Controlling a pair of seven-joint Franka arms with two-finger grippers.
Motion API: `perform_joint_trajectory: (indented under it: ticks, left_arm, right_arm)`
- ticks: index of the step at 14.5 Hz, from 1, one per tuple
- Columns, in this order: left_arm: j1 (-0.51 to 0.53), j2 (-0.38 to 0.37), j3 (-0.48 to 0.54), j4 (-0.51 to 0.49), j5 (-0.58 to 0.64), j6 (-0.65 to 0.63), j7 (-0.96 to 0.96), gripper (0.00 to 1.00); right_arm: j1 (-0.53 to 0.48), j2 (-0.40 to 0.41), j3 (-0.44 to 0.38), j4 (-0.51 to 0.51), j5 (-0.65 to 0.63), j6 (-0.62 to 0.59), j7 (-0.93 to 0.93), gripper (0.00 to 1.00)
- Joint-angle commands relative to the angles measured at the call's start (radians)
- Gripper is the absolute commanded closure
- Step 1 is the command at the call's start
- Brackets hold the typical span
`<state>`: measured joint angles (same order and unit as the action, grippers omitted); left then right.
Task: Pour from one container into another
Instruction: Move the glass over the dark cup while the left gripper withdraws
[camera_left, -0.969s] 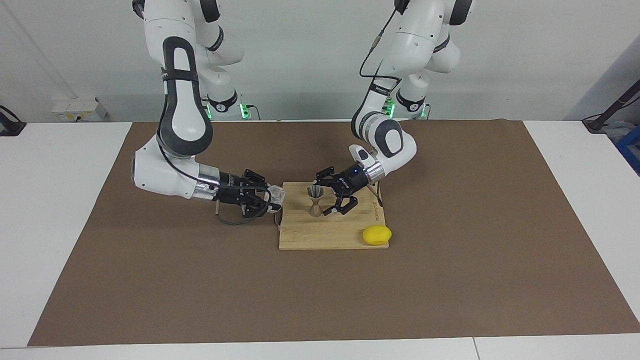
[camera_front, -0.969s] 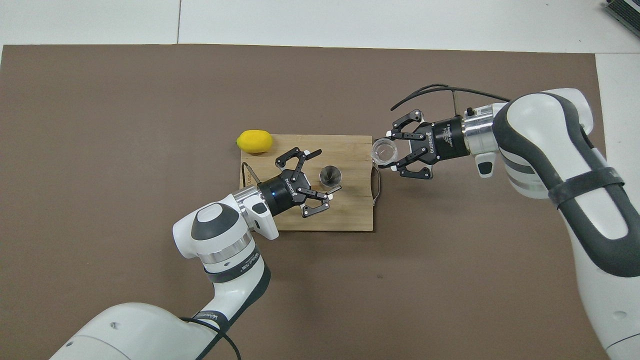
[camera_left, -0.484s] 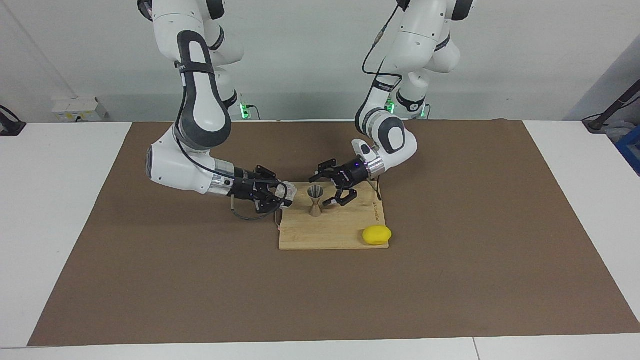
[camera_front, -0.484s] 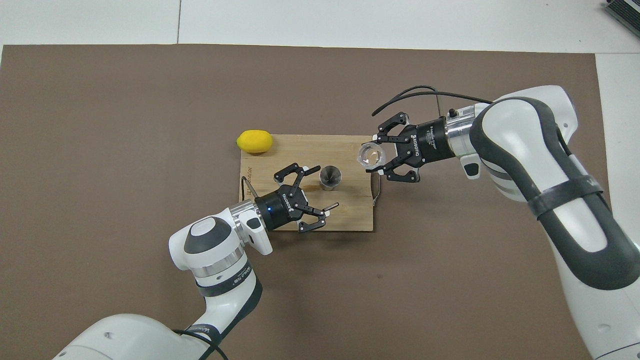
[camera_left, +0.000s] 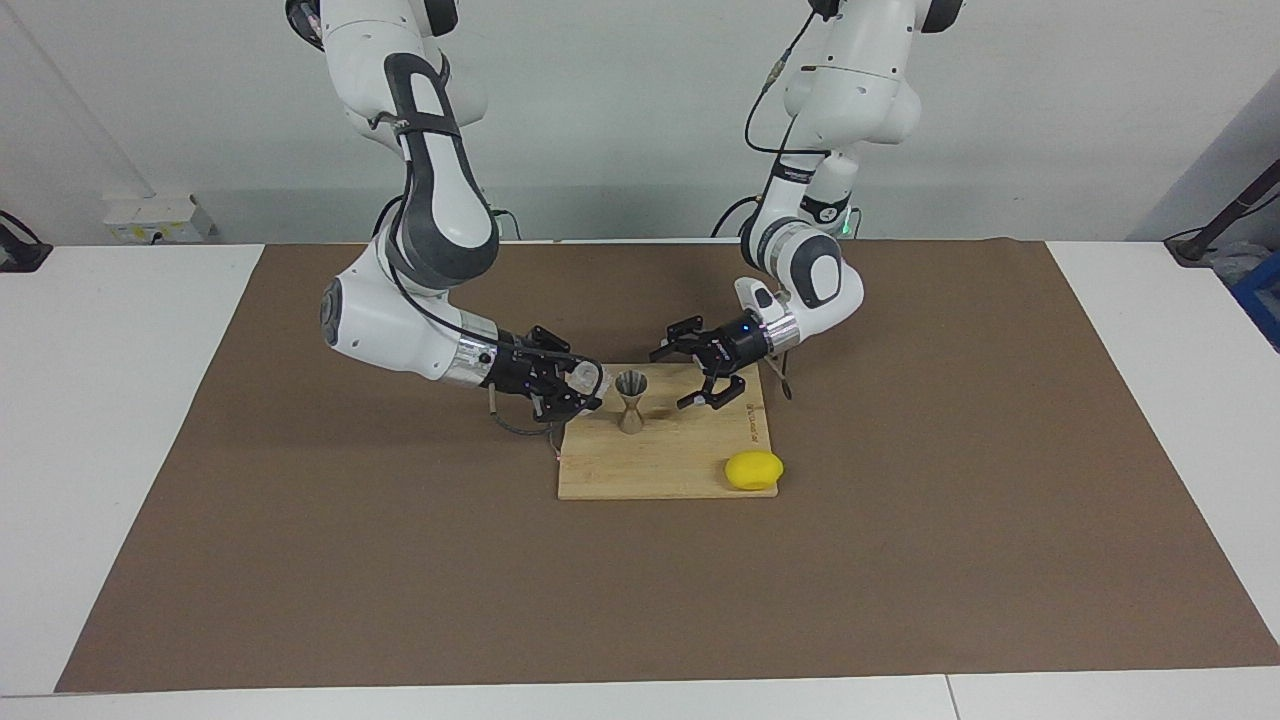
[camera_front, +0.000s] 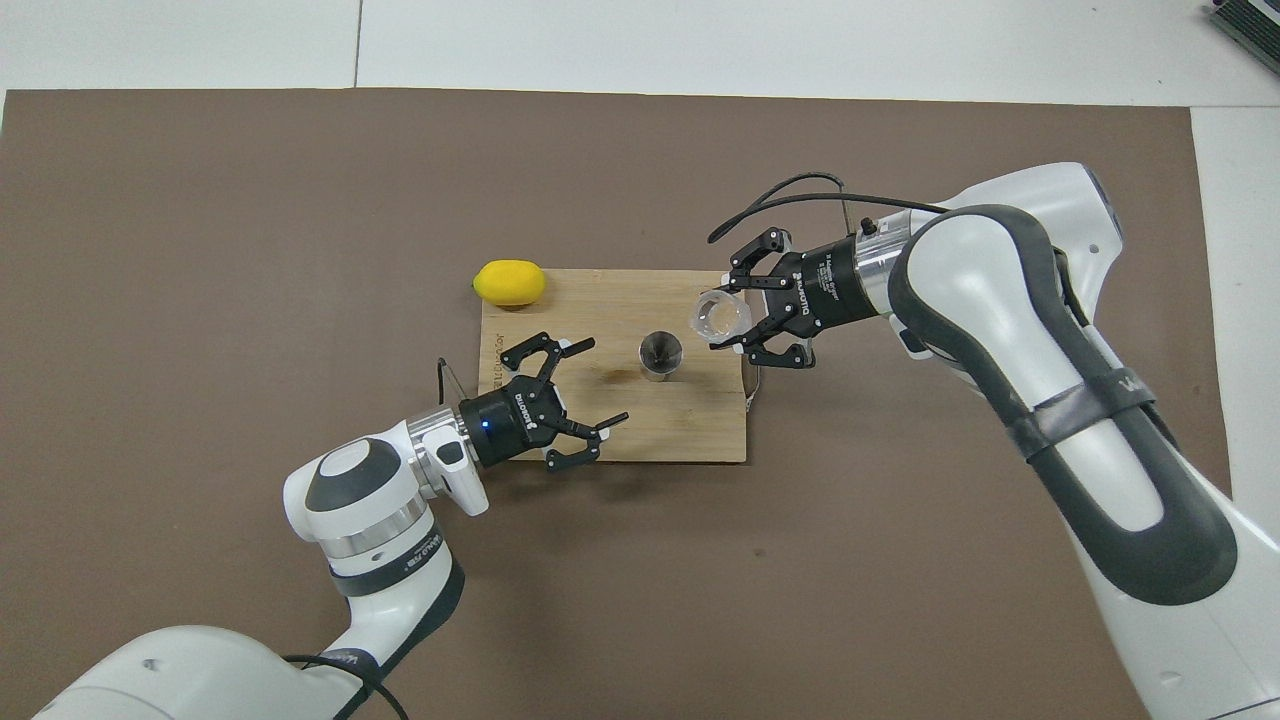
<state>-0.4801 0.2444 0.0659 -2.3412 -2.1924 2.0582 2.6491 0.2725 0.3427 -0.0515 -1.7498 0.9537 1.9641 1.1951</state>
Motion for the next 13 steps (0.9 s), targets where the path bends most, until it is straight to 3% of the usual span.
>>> perform_joint_trajectory:
  ticks: [1,8,13]
  left_arm:
    - [0.098,-0.069,-0.006,-0.079,0.098,-0.07,0.02,0.0]
    - [0.38,-0.128,-0.003,-0.095,0.489,-0.214,0.011,0.0]
    - [0.553,-0.177,0.0,-0.052,0.788,-0.314,-0.081,0.0]
  right_arm:
    - [0.008,-0.008,0.001,0.018,-0.05,0.016,0.075,1.0]
    - [0.047,-0.005,-0.001,0.039,-0.17,0.009,0.136,1.0]
    - [0.066,-0.005,0.001,0.039,-0.202,0.009,0.153,1.0]
